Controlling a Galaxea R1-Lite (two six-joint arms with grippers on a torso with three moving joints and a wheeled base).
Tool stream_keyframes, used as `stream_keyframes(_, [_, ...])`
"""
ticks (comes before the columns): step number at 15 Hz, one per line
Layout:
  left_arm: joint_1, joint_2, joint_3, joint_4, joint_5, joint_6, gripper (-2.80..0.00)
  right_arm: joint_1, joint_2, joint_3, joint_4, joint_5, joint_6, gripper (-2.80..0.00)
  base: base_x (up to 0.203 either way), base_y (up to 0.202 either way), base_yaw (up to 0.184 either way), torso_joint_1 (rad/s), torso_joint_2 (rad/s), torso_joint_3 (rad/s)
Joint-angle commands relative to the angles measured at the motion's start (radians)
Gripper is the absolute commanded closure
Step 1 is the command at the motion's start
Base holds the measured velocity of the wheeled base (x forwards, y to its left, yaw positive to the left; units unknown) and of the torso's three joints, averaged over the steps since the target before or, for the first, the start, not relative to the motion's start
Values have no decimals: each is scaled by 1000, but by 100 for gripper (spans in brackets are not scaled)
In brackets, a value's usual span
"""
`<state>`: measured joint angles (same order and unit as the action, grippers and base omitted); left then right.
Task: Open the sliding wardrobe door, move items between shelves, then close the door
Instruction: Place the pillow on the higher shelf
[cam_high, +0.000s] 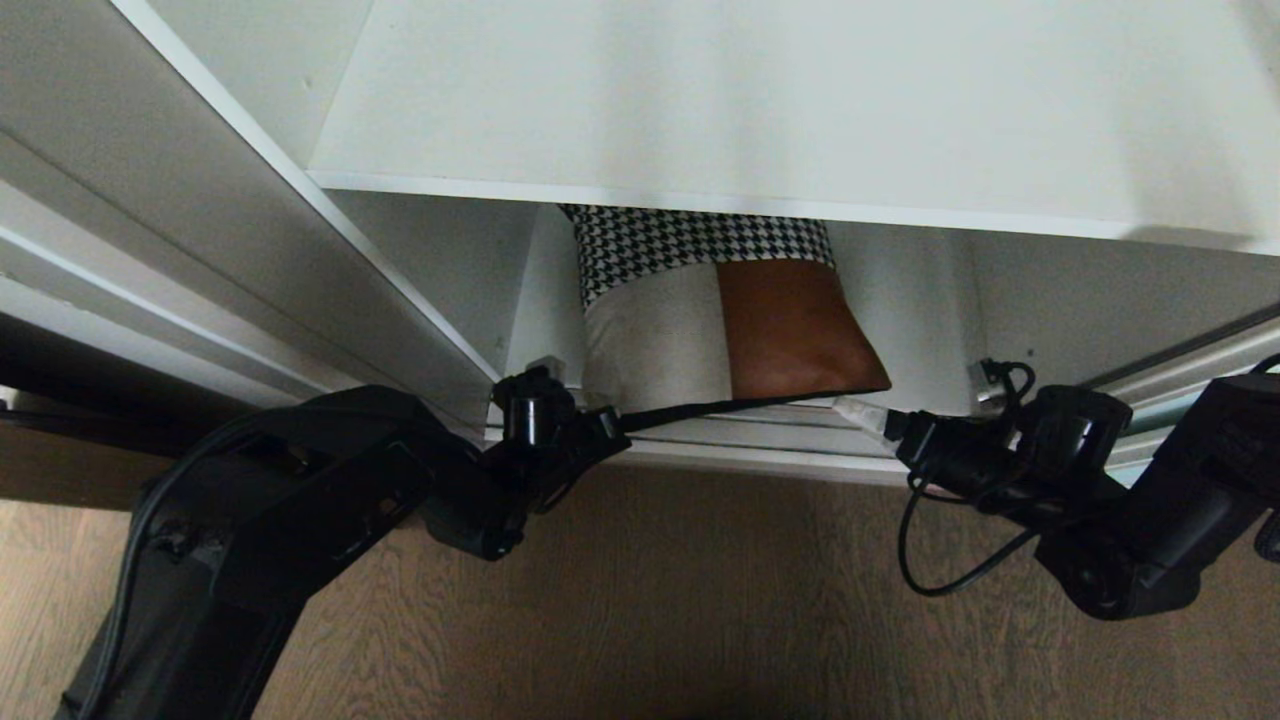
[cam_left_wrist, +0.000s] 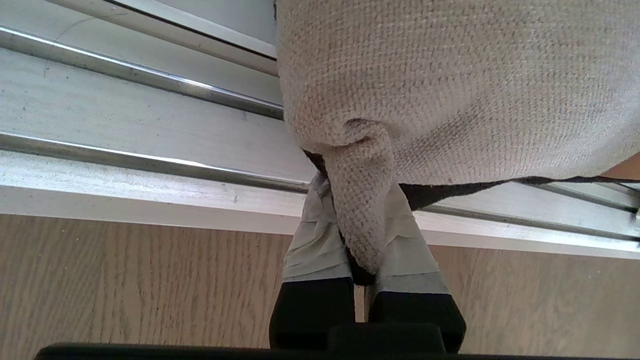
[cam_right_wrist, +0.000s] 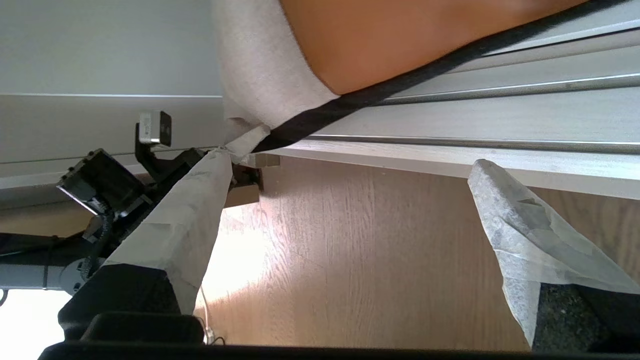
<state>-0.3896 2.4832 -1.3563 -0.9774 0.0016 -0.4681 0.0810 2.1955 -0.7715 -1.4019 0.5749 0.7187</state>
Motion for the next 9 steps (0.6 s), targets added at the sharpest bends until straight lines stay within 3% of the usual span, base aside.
stream_keyframes(1, [0, 2, -6, -7, -6, -4, 0, -14, 8, 16, -8, 7, 1, -280, 0, 0, 0, 0, 0, 0])
stream_keyframes(7, [0, -49, 13, -19, -8, -25, 0, -24, 101, -25, -13, 8, -10, -280, 0, 0, 0, 0, 0, 0])
stream_keyframes(9, [-3, -69, 71, -28, -32, -34, 0, -24, 132, -74, -10, 5, -10, -280, 0, 0, 0, 0, 0, 0])
